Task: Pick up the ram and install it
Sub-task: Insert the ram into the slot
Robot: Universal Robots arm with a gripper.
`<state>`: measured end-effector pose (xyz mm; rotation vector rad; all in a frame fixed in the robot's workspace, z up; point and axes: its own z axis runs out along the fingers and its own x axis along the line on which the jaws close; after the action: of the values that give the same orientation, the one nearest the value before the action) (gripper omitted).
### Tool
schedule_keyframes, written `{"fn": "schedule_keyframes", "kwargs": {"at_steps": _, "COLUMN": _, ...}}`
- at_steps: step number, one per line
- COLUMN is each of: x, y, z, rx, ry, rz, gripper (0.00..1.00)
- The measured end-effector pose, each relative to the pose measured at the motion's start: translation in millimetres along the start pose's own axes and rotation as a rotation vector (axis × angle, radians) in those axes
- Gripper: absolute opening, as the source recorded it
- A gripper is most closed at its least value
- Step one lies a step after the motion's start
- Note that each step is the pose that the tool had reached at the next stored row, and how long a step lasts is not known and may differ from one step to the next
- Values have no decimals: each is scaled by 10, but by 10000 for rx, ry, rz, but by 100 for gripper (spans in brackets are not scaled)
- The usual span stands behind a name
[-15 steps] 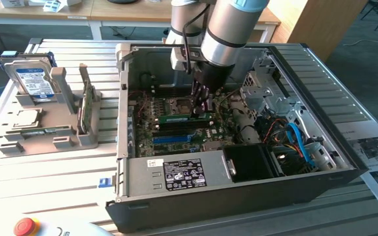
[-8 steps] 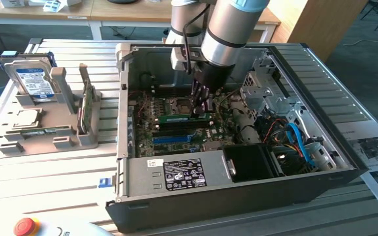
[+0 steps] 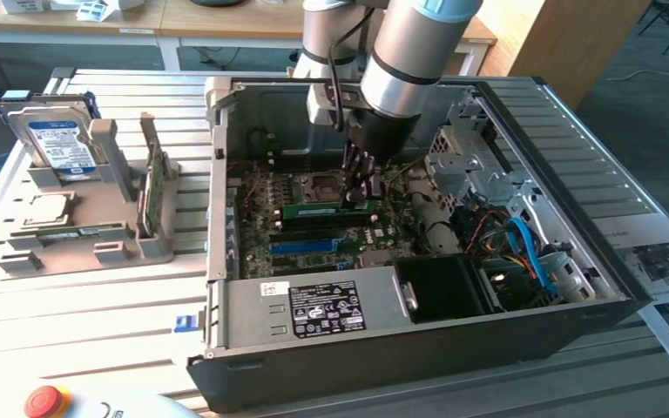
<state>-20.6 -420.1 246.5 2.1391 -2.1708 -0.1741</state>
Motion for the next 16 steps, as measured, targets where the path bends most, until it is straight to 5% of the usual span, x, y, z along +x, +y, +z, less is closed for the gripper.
{"fn": "schedule_keyframes", "kwargs": {"at_steps": 16, "x": -15, "y": -20, "z": 114, "rx": 36, "ry": -3, "rz": 6, "gripper": 12}}
